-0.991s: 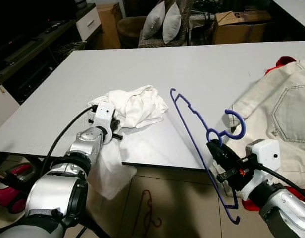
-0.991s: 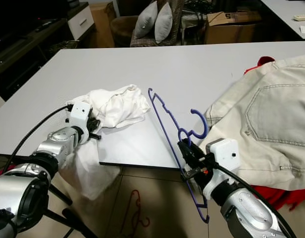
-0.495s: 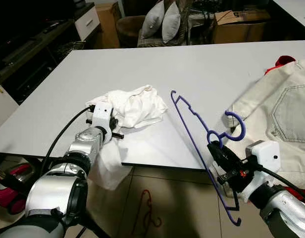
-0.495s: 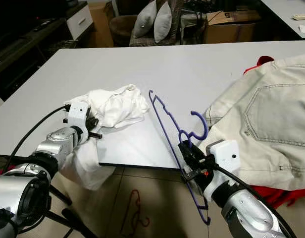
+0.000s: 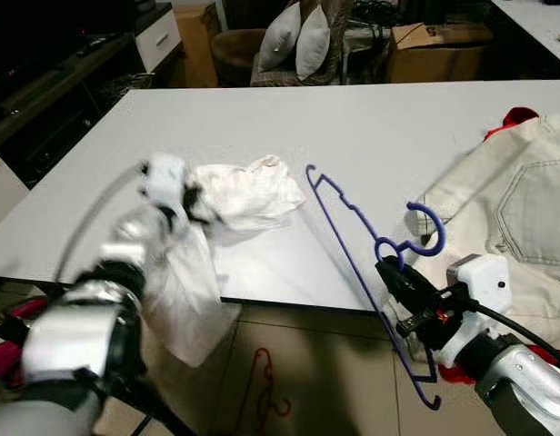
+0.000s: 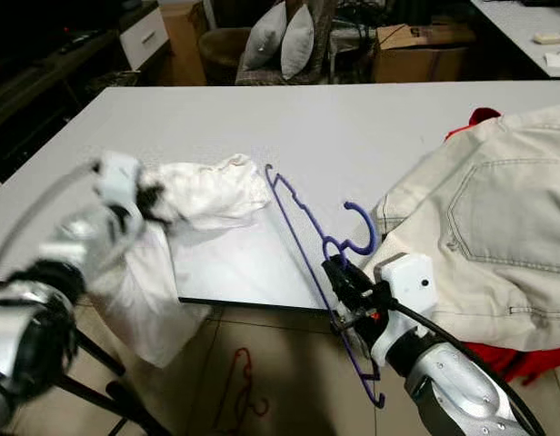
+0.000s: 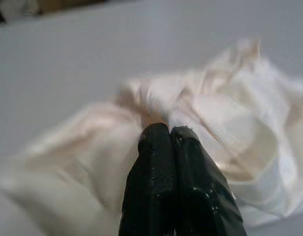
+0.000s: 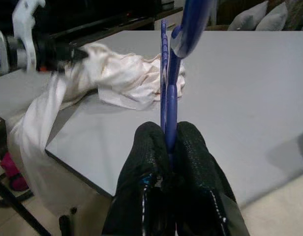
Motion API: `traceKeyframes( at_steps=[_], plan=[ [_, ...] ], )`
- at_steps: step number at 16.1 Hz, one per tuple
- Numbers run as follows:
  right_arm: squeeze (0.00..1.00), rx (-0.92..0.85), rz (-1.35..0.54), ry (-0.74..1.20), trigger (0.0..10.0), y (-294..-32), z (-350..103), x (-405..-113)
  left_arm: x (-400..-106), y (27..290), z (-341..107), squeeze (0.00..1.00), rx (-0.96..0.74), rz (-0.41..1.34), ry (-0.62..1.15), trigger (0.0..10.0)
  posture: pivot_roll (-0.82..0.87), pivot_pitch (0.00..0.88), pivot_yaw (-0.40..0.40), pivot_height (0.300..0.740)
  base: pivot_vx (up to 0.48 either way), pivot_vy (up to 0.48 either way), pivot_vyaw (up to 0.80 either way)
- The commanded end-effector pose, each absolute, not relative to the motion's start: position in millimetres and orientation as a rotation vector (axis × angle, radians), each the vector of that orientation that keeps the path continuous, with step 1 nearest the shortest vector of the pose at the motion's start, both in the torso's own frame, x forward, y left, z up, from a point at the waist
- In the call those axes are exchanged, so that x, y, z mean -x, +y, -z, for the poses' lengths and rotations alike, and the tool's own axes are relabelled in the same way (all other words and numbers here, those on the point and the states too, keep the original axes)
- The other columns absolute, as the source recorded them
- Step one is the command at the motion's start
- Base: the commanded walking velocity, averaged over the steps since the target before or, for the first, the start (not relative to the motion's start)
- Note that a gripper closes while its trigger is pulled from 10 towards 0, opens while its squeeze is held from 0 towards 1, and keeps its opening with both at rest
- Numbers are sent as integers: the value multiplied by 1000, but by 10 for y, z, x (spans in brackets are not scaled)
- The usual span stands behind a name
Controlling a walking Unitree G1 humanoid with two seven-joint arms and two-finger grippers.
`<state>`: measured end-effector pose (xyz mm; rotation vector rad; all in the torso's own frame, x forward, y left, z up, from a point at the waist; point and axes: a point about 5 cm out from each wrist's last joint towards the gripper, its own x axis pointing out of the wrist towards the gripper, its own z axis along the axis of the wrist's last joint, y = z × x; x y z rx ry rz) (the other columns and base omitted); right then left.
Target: Hang hanger
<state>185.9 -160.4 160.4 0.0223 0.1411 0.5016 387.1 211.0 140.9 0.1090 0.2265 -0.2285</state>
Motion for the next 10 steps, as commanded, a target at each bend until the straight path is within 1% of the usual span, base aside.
traceKeyframes(
  at_steps=[1, 2, 4, 5, 7, 8, 10],
  plan=[
    [0, -21, -529, 138, 10000, -1569, -1606, -1881, -3928, 2176, -1639, 0, -108, 236, 140, 0, -49, 0, 103, 740, 0, 0, 0],
    [0, -21, -533, 137, 10000, -1565, -1607, -1893, -3942, 2189, -1711, 0, -109, 252, 116, 0, -46, 0, 101, 740, 0, 0, 0],
    [0, -27, -559, 126, 10000, -1530, -1621, -1957, -3976, 2278, -2043, 0, -176, 340, 34, 0, -27, 0, 85, 740, 0, 0, 0],
    [0, -24, -567, 128, 10000, -1525, -1618, -1963, -3967, 2304, -2039, 0, -219, 356, 62, 0, -21, 0, 82, 740, 0, 0, 0],
    [0, -21, -571, 126, 10000, -1522, -1611, -1979, -3905, 2418, -1887, 0, -303, 367, 213, 0, -11, 0, 95, 740, 0, 0, 0],
    [0, -20, -569, 125, 10000, -1523, -1610, -1982, -3882, 2452, -1832, 0, -304, 357, 246, 0, -11, 0, 95, 740, 0, 0, 0],
    [0, -23, -558, 121, 10000, -1537, -1608, -1988, -3771, 2529, -1584, 0, -247, 329, 335, 0, -11, 0, 95, 740, 0, 0, 0]
  ],
)
